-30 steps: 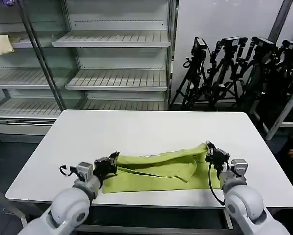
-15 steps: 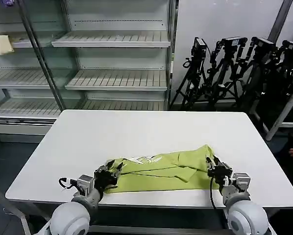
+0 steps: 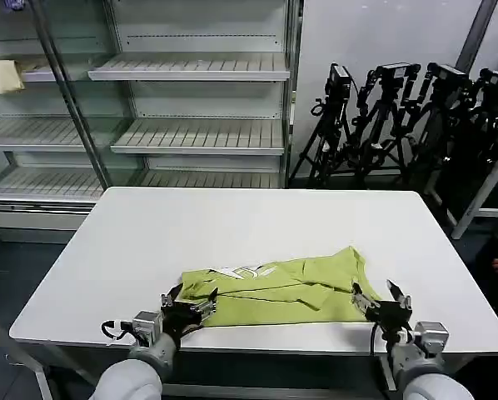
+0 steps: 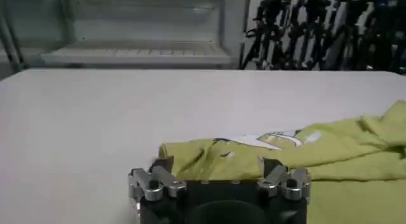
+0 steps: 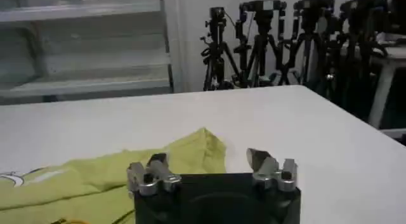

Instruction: Fold and organize the clothes.

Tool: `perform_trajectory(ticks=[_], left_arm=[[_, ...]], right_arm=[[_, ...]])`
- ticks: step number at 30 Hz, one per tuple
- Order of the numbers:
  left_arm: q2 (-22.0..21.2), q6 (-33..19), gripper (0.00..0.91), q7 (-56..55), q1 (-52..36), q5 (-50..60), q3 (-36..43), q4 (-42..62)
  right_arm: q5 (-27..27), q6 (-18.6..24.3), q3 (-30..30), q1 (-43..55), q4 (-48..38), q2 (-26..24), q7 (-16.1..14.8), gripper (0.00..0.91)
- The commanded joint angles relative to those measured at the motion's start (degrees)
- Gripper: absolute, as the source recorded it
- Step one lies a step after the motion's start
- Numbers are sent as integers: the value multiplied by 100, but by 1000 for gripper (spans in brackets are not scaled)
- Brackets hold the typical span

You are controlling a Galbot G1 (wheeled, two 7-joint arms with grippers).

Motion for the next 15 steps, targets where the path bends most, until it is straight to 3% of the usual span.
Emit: perform_trajectory(ticks=[1, 6, 7, 8, 9, 10, 11, 15], left_arm=[[-713, -9, 907, -372, 12, -83, -36, 405], [-781, -11, 907, -379, 15, -173, -18, 450], [-791, -28, 806, -376, 17, -175, -21, 465], [-799, -46, 615, -378, 22, -180, -26, 472], [-801, -59, 252, -380, 38, -208, -38, 477], [-800, -94, 141, -380, 53, -226, -43, 478], [-799, -100, 50, -379, 60, -234, -44, 480], [-820, -121, 20, -386, 41, -332, -55, 539]], right_arm=[[-126, 39, 366, -625, 398, 275, -50, 907], [-148, 57, 418, -632, 398, 314, -46, 907], [-146, 59, 422, -630, 402, 319, -47, 907], [-145, 60, 422, -631, 405, 325, -45, 907], [-146, 61, 418, -631, 412, 336, -42, 907], [-149, 62, 411, -630, 417, 347, -39, 907], [-152, 62, 409, -630, 418, 348, -38, 907], [-195, 68, 383, -648, 432, 408, -22, 907]])
